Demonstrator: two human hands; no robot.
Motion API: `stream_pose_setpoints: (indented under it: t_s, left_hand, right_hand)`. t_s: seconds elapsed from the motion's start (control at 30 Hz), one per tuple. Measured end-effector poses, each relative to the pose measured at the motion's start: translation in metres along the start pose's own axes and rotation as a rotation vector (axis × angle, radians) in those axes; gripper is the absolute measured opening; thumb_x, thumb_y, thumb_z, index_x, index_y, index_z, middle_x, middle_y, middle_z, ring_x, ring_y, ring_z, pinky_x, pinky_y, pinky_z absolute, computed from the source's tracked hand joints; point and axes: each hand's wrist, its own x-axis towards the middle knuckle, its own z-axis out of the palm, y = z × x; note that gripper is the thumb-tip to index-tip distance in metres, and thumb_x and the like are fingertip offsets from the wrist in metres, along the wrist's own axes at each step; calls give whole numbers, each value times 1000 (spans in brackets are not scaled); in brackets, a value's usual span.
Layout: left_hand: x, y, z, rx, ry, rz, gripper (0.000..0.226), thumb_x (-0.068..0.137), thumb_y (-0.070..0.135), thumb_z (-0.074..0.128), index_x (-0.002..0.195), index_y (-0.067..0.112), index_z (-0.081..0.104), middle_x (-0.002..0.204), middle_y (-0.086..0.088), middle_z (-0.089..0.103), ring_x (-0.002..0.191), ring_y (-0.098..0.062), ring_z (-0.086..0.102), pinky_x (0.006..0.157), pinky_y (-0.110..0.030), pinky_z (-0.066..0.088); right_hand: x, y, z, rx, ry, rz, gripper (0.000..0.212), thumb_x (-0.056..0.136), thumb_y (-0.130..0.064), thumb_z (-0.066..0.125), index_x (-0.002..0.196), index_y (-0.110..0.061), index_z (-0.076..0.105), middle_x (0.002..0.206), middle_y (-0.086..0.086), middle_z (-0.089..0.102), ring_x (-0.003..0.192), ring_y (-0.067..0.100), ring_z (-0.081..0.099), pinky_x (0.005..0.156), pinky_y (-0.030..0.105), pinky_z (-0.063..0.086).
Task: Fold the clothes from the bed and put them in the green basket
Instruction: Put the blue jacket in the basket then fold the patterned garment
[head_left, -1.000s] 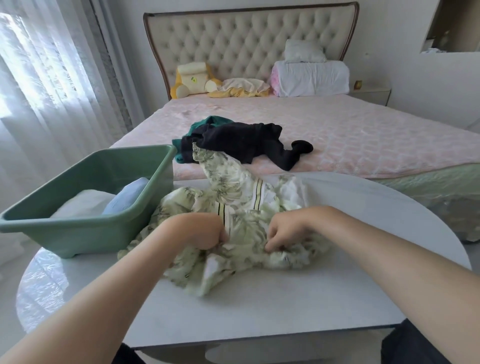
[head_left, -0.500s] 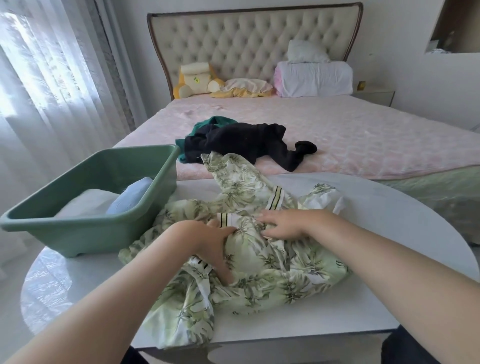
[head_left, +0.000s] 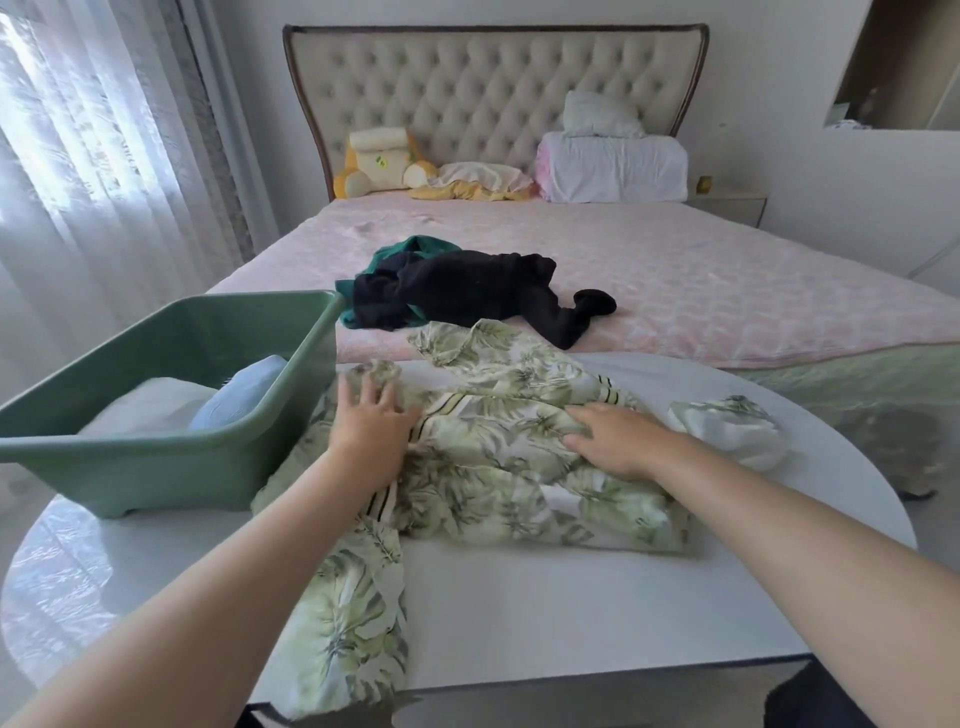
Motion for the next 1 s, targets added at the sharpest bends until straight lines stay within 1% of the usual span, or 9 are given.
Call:
stream_pose_setpoints:
  t_s: [0.1,0.17,0.23,0.3,0.4,0.6,0.8,0.9,1.0]
  left_hand:
    - [-3,16,-15,-60,107,35,80,89,19,56,157,24,13,165,-13,6,152,-37,2,120,-62,2]
    - [-11,35,-26,-332,183,268,65,88,21,61,147,30,36,154,-2,34,144,-26,29,120,-54,22]
    - [-23,53,-32,-673,86,512,38,88,37,67,125,38,57,128,12,49,121,-10,47,108,-40,42]
    - [-34,67,-30,-692,-49,618,37,82,52,71,116,37,64,120,13,49,114,-8,47,100,-29,42]
    - [-29,66,-24,-598,1,555,14,89,28,70,102,24,68,108,8,55,100,-14,56,88,-30,51]
    - [-11,4,-32,-532,109,201,45,90,-7,45,124,22,50,89,-1,63,63,-11,53,47,-16,41]
    - [-14,-15,-34,-677,100,113,49,94,1,34,127,30,56,103,-2,63,77,-17,58,59,-30,49]
    - [-18,-9,-38,-662,141,137,28,102,18,40,123,26,56,107,1,63,85,-18,57,65,-31,44]
    - [-19,2,-35,-811,147,159,17,102,20,46,113,26,58,87,3,65,62,-11,54,52,-23,40]
  right_hand:
    - [-3,-11,-4,41,84,-110,69,100,-53,45,159,-30,19,166,-1,20,152,22,22,123,47,20]
    - [-4,-17,-9,77,119,-151,67,95,-45,55,155,-29,28,162,1,27,148,24,29,120,47,27]
    - [-4,-20,-13,124,185,-185,45,87,-32,62,130,-26,48,141,3,43,129,24,44,105,42,41]
    - [-5,-22,-18,190,234,-192,18,81,-20,61,93,-24,48,109,0,48,100,20,48,79,32,42]
    - [-9,-21,-23,287,180,-198,16,80,-18,59,73,-21,45,84,-4,52,78,18,47,65,28,38]
    - [-15,-9,-31,304,-13,-112,32,80,-54,72,89,-26,59,92,-8,63,85,14,60,75,32,48]
    - [-19,-25,-34,132,-237,-140,26,77,-26,79,100,-23,67,89,-10,62,78,11,58,70,30,47]
    - [-25,-38,-43,-244,-125,46,14,84,-12,59,97,-15,61,91,-1,59,84,21,57,70,31,44]
    - [-29,-54,-42,-261,167,-69,52,84,-7,50,135,-18,47,133,6,53,124,26,50,98,39,43]
